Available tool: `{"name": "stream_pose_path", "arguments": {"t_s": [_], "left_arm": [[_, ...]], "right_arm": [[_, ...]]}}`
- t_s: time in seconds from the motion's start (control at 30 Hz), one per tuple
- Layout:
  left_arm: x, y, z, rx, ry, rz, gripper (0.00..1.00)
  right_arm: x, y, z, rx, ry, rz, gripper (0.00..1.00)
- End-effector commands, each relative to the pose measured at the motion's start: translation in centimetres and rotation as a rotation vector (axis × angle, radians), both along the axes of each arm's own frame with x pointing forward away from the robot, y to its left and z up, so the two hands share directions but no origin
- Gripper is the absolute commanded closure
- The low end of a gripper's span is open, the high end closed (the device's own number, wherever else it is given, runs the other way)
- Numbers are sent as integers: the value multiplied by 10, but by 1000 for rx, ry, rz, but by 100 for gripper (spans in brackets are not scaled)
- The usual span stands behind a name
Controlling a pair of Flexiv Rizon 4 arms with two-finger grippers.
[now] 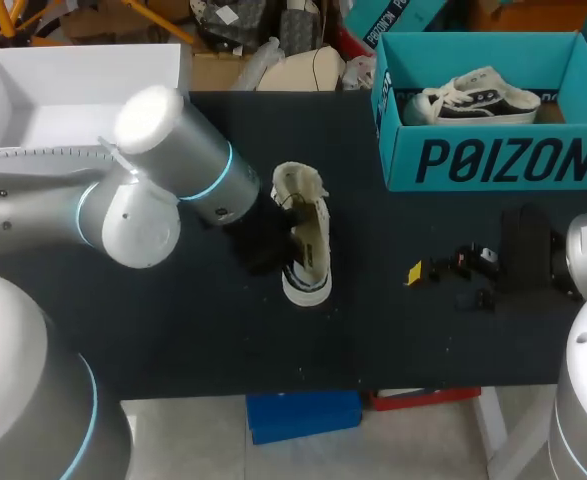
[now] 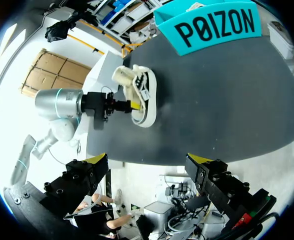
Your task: Take the shoe out of the shoebox, open the shoe tongue, remove and reinsert the insole, then place the shoe into the shoebox
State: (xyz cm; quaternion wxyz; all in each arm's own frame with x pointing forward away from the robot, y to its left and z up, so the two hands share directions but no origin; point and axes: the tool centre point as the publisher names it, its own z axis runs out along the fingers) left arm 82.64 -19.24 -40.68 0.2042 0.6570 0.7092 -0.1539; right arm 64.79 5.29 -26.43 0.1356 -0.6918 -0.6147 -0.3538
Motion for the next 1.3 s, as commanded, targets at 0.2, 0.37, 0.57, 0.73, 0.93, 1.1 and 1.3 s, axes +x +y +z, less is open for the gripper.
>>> {"name": "stream_pose_path", "arguments": {"t_s": [0.2, 0.37, 0.57, 0.73, 0.93, 1.1, 1.3], "left_arm": [[6, 2, -1, 86, 89, -49, 50], [11, 21, 35, 136, 162, -105, 0], [19, 20, 77, 85, 130, -124, 5], [21, 13, 81, 60, 78, -109, 60], [18, 18, 76, 175, -63, -107, 100], [12, 21, 73, 237, -102, -114, 100], [9, 19, 55, 298, -113, -129, 100]], "right_arm": [[1, 1, 0, -2, 1, -1, 0], [1, 1, 0, -2, 1, -1, 0], [1, 1, 0, -2, 1, -1, 0], [1, 1, 0, -2, 1, -1, 0], [1, 1, 0, -2, 1, -1, 0], [1, 1, 0, -2, 1, -1, 0], [1, 1, 0, -2, 1, -1, 0]]}}
